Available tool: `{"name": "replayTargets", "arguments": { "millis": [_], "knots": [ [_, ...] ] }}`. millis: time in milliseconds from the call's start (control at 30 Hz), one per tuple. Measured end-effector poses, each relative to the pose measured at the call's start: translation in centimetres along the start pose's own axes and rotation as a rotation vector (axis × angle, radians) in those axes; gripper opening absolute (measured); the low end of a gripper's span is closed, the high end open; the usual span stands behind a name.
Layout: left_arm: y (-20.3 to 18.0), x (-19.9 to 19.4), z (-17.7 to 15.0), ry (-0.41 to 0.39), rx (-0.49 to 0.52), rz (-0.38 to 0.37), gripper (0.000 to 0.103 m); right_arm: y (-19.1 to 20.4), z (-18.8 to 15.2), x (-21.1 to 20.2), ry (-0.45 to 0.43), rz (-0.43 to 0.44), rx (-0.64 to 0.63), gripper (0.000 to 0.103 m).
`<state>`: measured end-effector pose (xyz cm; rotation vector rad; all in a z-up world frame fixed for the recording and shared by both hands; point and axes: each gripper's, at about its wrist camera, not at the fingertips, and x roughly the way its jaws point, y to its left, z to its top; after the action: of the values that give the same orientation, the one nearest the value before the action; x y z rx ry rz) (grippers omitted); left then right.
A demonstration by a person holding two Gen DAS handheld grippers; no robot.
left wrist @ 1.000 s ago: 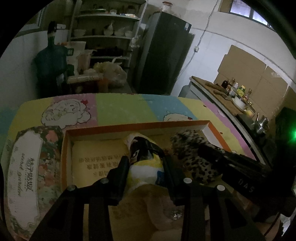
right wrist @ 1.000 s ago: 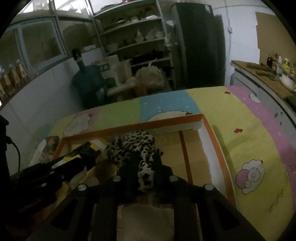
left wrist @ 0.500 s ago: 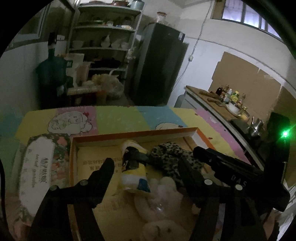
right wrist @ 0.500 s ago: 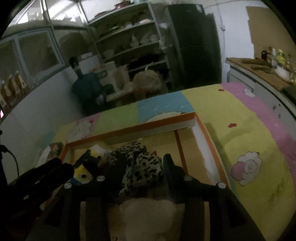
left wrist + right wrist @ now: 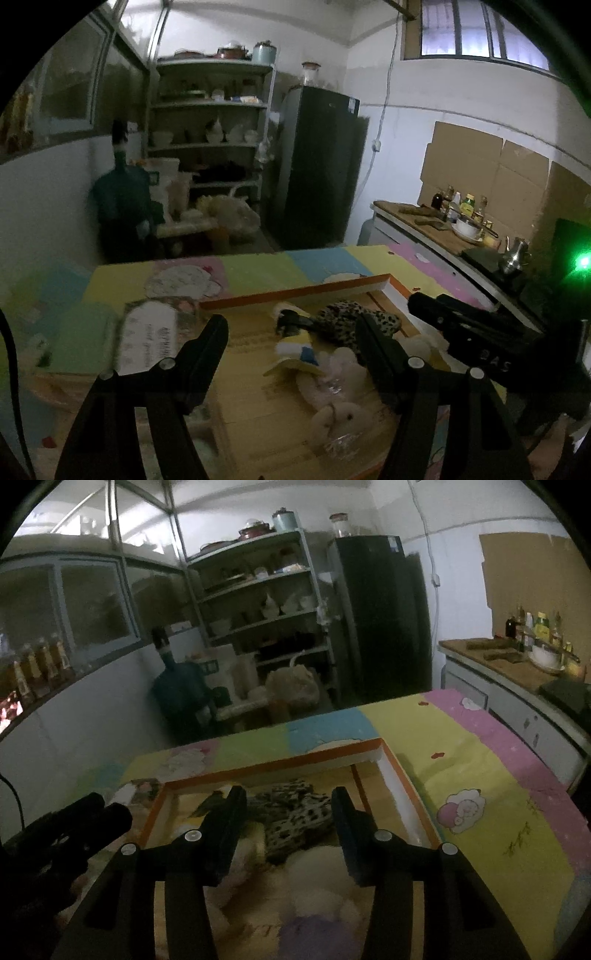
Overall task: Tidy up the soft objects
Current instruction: 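Withdraw both tools from the tray toward the pile of items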
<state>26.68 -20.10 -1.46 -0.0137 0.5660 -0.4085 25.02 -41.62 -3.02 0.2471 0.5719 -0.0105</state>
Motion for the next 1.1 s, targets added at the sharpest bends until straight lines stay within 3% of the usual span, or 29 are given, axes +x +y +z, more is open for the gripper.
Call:
{"name": "replayTargets", "arguments": {
  "millis": [200, 567, 1100],
  "knots": [
    [1.0, -2.9, -0.6, -0.059, 0.031, 0.04, 0.08, 2.2, -0.7, -2.1, -0.029, 0.018, -0.022, 0.055],
    [4.1, -7.6, -2.4, -0.116, 0.044, 0.089, 0.081, 7.6, -2.7, -5.5, -0.076, 0.072, -0.063, 0.055],
    [10.9, -13.6, -5.2, -0.149, -0.032, 0.14, 0.081, 14.0, -5.3, -7.5, -0.094, 0.122, -0.108, 0.055]
  ]
}}
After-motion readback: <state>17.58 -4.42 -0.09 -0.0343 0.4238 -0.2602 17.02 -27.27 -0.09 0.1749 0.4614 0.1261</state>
